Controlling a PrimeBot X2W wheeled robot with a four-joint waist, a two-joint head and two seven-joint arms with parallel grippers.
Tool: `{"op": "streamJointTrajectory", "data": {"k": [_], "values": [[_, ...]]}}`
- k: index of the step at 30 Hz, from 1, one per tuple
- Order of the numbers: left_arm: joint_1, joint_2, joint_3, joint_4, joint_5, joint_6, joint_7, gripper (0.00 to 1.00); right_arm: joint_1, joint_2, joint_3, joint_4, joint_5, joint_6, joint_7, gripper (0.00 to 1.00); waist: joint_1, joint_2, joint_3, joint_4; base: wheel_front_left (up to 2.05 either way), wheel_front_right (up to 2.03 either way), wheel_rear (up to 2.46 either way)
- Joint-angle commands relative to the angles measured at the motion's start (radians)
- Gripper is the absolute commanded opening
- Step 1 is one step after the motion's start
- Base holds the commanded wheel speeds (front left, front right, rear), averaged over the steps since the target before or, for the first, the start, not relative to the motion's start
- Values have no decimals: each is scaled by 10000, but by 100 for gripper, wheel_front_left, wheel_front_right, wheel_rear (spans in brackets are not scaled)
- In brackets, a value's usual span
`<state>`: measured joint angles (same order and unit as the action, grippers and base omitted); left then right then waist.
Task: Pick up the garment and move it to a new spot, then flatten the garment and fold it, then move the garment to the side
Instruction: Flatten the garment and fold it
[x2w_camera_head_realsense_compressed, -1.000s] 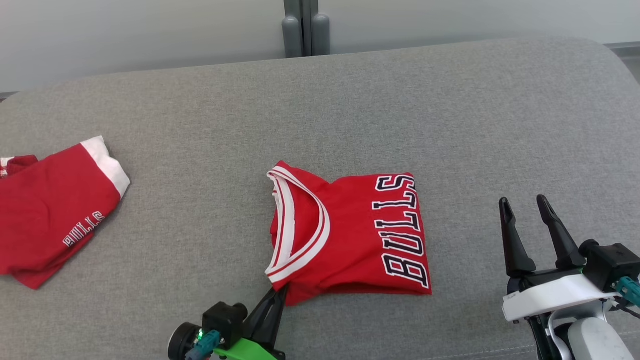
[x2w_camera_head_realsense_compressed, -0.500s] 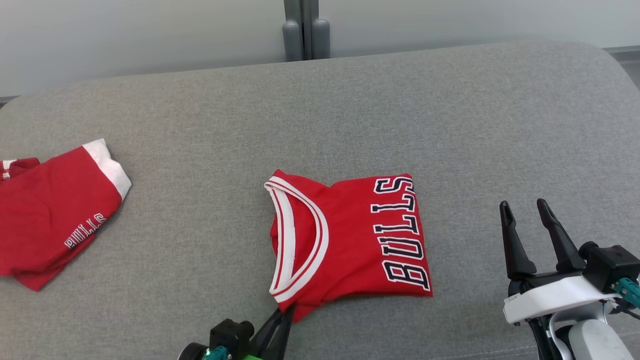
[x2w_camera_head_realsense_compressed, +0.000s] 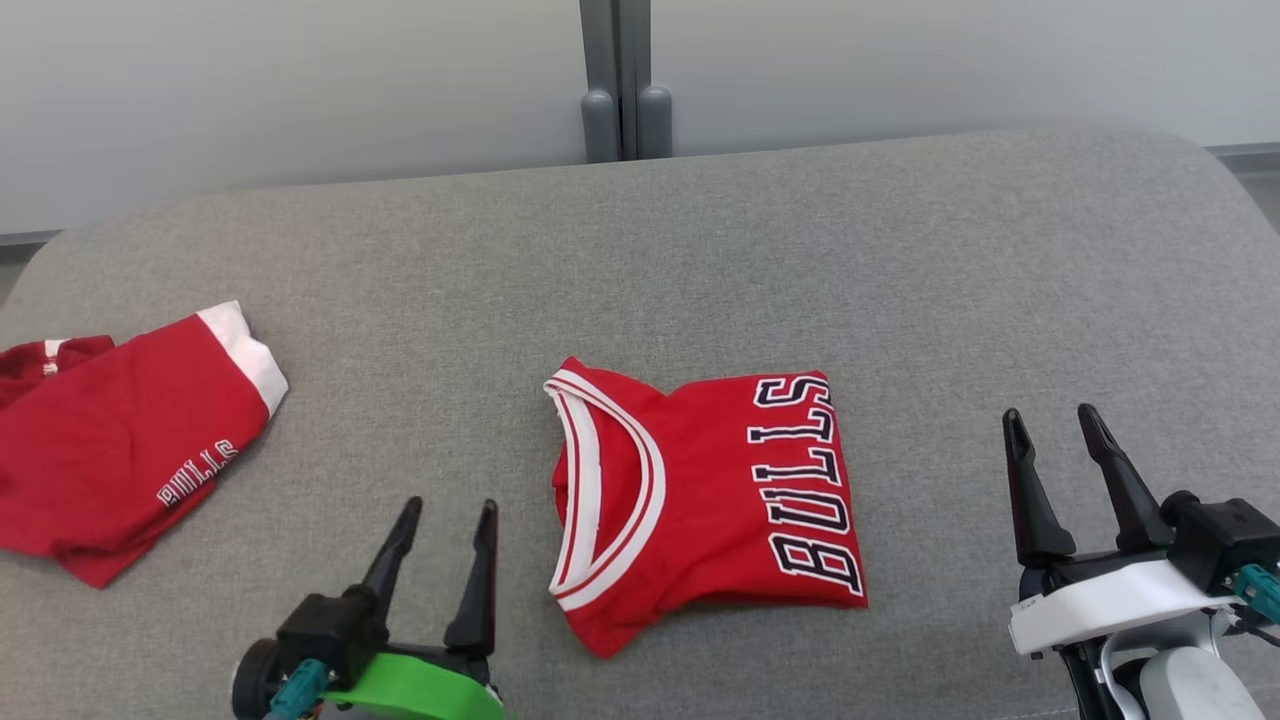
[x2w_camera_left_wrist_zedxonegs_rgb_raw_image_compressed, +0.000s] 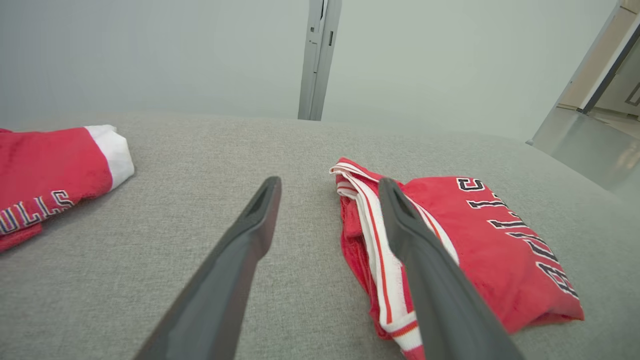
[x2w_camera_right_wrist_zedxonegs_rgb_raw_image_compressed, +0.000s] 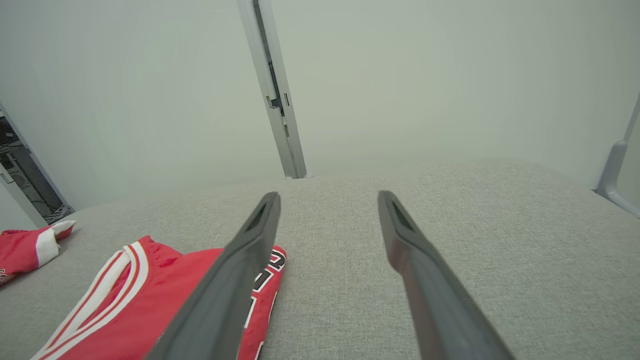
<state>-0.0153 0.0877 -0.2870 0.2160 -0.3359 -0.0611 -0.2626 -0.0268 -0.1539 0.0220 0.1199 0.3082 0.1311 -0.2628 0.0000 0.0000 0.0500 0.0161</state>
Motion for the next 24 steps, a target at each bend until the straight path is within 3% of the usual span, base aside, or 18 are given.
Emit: {"op": "streamJointTrajectory", "data": {"k": [1,15,24], "values": [[169,61,259,-165,173,87,-25,100,85,7,-5,-75,-86,-8,-25,100,0,0,-93,25,0,0,0],[487,190,2225,-900,1090,-2,-26,100,407,189,156,-553,-637,-8,-25,100,0,0,-608,149,0,0,0],[767,55,2707,-941,1356,-10,-27,100,883,372,336,-849,-879,-8,11,100,0,0,-762,311,0,0,0]]}}
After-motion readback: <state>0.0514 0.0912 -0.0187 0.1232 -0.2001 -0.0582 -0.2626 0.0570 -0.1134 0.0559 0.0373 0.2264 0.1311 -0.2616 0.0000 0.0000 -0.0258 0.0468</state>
